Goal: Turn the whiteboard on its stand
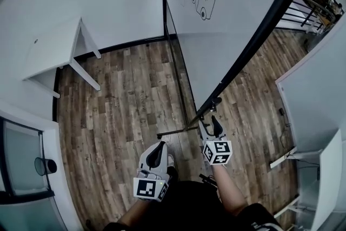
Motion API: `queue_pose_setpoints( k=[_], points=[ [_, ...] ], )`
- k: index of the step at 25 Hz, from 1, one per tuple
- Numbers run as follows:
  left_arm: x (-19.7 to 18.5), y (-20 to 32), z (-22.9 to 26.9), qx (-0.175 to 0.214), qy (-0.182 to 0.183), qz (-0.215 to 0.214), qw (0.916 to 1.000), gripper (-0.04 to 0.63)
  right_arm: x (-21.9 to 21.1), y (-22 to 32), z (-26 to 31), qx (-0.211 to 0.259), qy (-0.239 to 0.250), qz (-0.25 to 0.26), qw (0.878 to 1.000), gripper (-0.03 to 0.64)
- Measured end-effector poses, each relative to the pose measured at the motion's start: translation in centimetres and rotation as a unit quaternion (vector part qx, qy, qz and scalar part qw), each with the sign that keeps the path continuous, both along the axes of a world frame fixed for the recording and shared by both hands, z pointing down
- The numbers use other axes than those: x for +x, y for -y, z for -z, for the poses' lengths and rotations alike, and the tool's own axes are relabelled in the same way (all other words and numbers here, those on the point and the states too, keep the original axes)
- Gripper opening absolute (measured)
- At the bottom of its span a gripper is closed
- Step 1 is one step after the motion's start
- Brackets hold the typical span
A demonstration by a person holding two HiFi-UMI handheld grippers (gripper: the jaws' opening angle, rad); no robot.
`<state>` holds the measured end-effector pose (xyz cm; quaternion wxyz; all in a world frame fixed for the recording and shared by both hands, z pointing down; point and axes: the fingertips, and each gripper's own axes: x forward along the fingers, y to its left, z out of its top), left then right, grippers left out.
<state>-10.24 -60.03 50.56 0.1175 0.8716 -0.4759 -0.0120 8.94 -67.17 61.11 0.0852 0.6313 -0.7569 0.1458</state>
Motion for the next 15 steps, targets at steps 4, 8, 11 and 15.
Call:
queue_pose_setpoints(
  k=[4,8,11,15],
  points=[
    [-0.6,1.2,-0.3,-0.005,0.002,0.001,1.0000,0.018,0.9,2.9,-1.5,-0.008,-0.007,-0.014,1.000,0.224],
    [-1.2,1.9,-0.7,-0.009,0.000,0.008,0.9999,0.018,1.4,5.3,-3.0,-0.016,-0.017,-0.022,0.999,0.232],
    [-1.7,2.3,-0.8,-0.012,0.001,0.012,0.9999,0.018,1.4,6.7,-3.5,-0.017,-0.023,-0.022,0.999,0.232],
    [-2.2,2.6,-1.0,-0.013,0.001,0.018,0.9997,0.018,1.5,8.0,-3.9,-0.016,-0.031,-0.025,0.999,0.231]
  ],
)
